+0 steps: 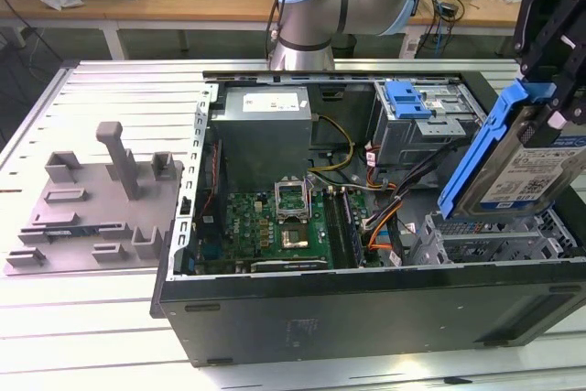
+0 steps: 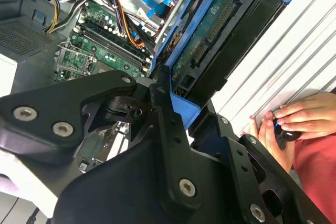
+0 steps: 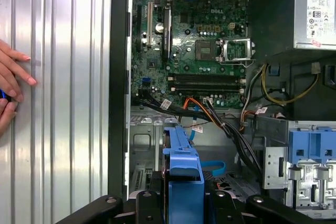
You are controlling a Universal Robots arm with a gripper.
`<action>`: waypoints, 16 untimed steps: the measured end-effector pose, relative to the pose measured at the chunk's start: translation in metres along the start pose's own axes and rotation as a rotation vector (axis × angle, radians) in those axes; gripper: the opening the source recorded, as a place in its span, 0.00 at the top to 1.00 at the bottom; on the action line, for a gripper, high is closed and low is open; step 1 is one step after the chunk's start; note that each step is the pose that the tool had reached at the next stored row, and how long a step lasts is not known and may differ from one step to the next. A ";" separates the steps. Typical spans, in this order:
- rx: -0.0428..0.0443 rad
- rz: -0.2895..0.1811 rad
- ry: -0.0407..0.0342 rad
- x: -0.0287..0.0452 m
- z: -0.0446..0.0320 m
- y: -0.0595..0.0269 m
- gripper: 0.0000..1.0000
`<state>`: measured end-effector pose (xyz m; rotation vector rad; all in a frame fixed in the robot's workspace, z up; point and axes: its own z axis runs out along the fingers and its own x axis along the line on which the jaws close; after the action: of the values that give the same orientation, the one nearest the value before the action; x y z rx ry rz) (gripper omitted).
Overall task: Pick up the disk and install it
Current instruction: 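Insert the disk into the insertion slot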
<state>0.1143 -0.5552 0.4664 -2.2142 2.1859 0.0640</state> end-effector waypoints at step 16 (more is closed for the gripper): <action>0.0001 0.000 -0.0001 0.0005 0.0086 -0.0009 0.63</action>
<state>0.1151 -0.5552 0.4578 -2.2144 2.1855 0.0640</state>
